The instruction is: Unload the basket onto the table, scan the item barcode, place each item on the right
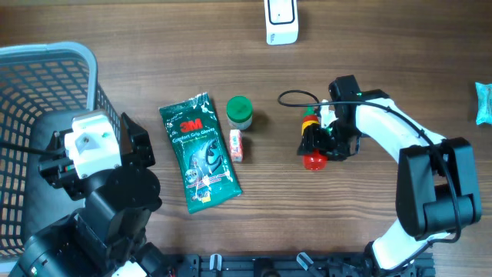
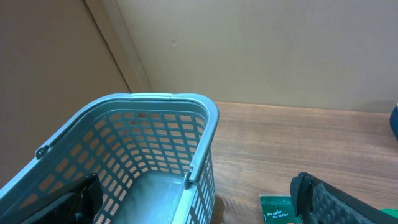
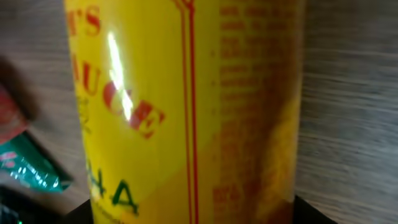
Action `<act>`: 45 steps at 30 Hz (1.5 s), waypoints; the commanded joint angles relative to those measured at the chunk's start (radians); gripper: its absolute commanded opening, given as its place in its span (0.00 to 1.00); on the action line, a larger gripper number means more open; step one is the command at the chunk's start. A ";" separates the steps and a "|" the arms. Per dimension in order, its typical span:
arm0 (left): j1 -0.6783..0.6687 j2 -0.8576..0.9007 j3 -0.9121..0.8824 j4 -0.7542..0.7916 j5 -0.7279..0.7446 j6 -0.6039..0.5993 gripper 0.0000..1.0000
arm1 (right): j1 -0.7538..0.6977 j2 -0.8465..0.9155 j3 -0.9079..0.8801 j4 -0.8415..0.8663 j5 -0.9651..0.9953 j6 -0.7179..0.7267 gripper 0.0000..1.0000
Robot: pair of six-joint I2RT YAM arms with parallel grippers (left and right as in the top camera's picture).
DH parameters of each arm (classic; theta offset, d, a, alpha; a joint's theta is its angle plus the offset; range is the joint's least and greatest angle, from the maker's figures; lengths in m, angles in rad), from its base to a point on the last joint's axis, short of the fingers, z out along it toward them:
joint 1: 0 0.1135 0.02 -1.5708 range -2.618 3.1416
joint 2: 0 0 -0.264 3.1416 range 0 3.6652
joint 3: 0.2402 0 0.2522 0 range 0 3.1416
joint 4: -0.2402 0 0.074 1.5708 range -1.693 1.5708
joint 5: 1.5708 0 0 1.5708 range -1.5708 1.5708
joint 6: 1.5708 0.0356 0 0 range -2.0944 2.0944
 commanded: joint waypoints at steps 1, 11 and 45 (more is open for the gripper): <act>-0.001 -0.002 0.001 0.003 0.002 0.005 1.00 | -0.002 0.014 0.002 0.024 -0.064 -0.059 0.77; -0.001 -0.002 0.001 0.003 0.002 0.005 1.00 | -0.002 -0.143 0.139 0.165 0.075 0.016 1.00; -0.001 -0.002 0.001 0.003 0.002 0.005 1.00 | 0.146 -0.041 0.465 0.032 0.442 0.133 0.27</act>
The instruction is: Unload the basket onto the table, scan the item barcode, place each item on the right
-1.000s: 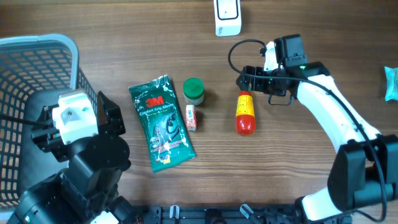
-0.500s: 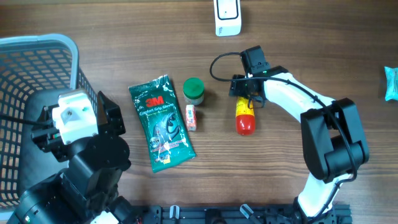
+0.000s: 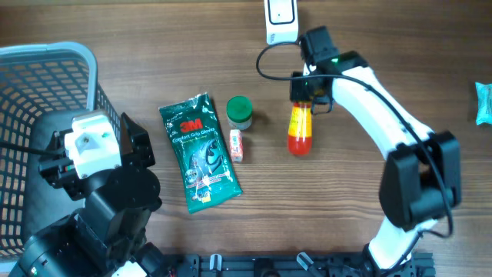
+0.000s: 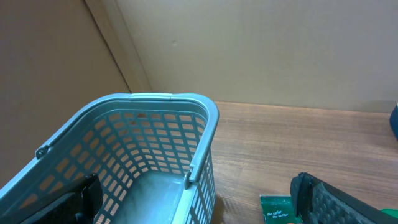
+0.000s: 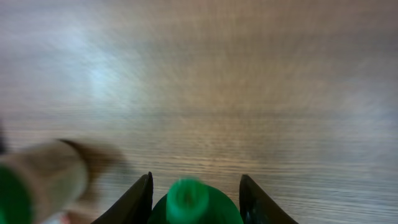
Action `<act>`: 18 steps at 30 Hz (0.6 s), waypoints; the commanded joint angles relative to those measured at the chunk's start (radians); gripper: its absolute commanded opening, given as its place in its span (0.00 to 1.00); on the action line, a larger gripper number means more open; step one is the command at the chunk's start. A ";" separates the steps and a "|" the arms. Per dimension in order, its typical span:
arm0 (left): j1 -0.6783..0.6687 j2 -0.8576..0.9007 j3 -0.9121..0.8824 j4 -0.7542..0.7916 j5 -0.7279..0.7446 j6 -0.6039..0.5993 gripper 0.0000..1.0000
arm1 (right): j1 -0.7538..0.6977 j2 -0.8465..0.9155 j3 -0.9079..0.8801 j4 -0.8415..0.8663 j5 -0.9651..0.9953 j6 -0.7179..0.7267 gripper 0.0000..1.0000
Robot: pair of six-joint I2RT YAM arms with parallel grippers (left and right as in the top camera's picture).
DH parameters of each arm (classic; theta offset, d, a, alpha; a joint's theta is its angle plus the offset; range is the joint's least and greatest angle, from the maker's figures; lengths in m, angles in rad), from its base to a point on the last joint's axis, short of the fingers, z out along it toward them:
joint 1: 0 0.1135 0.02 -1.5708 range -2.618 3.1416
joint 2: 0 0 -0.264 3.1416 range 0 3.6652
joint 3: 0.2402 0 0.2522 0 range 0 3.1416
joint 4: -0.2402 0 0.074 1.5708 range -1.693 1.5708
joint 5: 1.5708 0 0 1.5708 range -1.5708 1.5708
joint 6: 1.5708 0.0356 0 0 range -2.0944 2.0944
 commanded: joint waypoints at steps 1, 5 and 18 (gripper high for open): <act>-0.001 -0.002 0.001 0.003 0.002 0.005 1.00 | -0.001 -0.121 0.031 -0.029 0.020 -0.017 0.27; -0.001 -0.002 0.001 0.003 0.002 0.005 1.00 | 0.000 -0.168 0.030 -0.093 0.046 -0.018 0.25; -0.001 -0.002 0.001 0.003 0.002 0.005 1.00 | 0.000 -0.151 0.025 -0.300 0.655 0.999 0.26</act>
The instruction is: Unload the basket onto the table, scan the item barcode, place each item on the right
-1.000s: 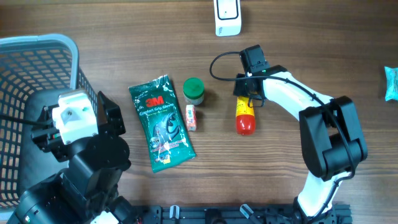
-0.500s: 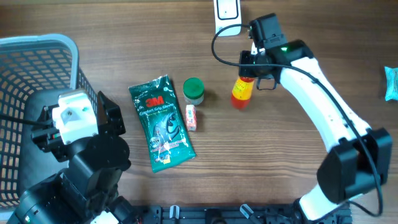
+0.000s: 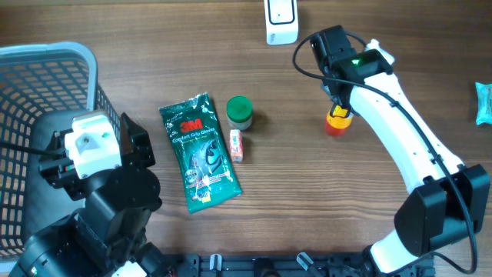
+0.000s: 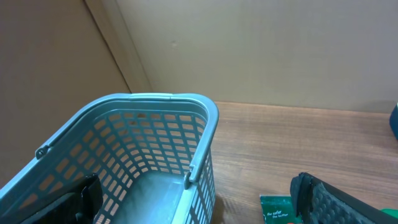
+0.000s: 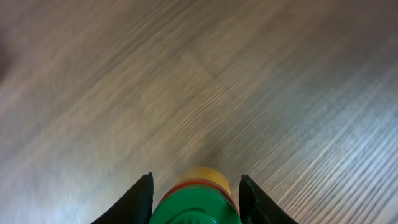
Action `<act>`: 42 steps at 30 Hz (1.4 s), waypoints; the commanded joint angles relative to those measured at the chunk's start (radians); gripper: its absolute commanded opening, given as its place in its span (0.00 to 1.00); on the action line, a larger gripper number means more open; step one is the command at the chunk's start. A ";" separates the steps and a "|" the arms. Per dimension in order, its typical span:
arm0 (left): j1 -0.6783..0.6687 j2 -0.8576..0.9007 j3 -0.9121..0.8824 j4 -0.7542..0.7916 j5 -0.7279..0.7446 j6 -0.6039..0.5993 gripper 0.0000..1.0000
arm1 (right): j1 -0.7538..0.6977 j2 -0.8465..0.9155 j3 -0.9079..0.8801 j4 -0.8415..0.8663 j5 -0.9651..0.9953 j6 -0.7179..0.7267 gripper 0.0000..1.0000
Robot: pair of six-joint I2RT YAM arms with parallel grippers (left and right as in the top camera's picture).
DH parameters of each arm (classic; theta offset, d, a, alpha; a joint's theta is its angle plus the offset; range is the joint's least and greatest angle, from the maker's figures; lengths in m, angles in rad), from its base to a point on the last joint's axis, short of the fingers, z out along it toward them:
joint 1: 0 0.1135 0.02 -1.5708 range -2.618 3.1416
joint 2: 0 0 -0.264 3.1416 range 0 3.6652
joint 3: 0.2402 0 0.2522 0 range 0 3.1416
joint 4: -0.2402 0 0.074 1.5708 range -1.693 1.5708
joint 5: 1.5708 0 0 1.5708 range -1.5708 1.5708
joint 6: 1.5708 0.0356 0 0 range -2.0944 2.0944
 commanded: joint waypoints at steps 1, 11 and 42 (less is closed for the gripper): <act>-0.001 -0.002 0.001 0.003 0.002 0.005 1.00 | 0.005 -0.002 0.015 -0.014 0.102 0.336 0.26; -0.001 -0.002 0.001 0.003 0.002 0.005 1.00 | 0.076 0.109 0.015 0.025 0.023 0.392 0.62; -0.001 -0.002 0.001 0.003 0.002 0.005 1.00 | -0.167 0.175 0.101 -0.003 -0.726 -1.427 1.00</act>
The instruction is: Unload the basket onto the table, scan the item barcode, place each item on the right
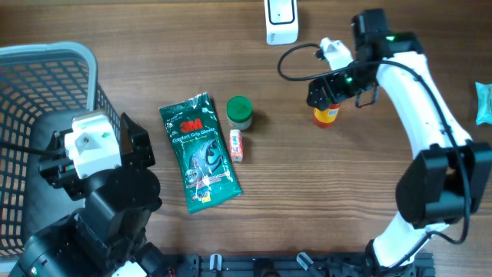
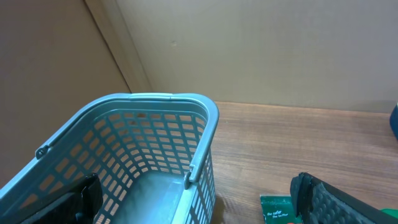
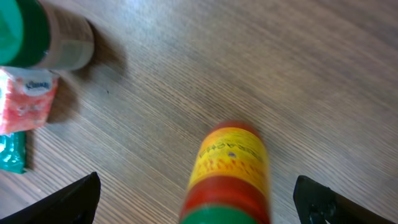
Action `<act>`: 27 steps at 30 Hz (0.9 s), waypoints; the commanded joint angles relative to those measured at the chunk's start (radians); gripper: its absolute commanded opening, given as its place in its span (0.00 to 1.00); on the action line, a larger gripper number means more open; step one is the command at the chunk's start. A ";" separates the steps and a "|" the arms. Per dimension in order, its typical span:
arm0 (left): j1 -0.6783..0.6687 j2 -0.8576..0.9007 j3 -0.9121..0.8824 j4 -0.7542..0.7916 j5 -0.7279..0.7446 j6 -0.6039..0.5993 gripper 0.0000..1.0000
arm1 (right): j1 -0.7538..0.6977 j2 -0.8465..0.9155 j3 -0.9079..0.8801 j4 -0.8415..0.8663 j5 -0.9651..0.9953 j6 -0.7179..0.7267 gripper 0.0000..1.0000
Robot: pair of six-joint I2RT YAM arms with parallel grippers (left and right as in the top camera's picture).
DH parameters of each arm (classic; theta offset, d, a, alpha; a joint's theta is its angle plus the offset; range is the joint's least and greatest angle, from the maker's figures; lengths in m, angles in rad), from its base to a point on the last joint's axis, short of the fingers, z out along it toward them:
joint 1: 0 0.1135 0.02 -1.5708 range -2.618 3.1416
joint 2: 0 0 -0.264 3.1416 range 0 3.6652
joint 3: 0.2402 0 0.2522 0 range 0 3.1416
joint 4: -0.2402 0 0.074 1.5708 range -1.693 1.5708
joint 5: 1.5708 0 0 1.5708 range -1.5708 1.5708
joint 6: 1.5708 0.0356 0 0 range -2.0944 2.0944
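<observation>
A yellow sauce bottle (image 1: 325, 115) with a red band and green cap stands upright on the wooden table. In the right wrist view the bottle (image 3: 233, 168) rises between the wide-open fingers of my right gripper (image 3: 199, 199), and neither finger touches it. From overhead the right gripper (image 1: 329, 98) hangs just above the bottle. A white device (image 1: 281, 21) stands at the table's far edge. My left gripper (image 2: 199, 202) is open with nothing in it, above the basket's rim.
A blue-grey basket (image 1: 46, 61) fills the left side. A green 3M packet (image 1: 200, 151), a green-lidded jar (image 1: 239, 112) and a small red-and-white packet (image 1: 236, 145) lie mid-table. A teal item (image 1: 484, 102) pokes in at the right edge.
My right gripper was shut on the bottle's green cap; now its fingers are wide open and the bottle stands by itself, slightly further left. The left arm has not moved.
My right gripper was on the bottle where it lay right of the jar. Then it held the bottle tilted, nearer the white device. Then the bottle was upright in its grip further right. Now the bottle stands free on the table.
</observation>
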 commanded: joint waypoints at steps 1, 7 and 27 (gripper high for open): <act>-0.001 -0.002 0.001 0.003 0.002 0.005 1.00 | 0.040 0.034 -0.007 0.014 0.125 0.051 0.98; -0.001 -0.002 0.001 0.003 0.002 0.005 1.00 | 0.052 0.034 -0.007 -0.014 0.296 0.113 0.72; -0.001 -0.002 0.001 0.003 0.002 0.005 1.00 | 0.052 0.029 0.062 -0.010 0.204 1.099 0.96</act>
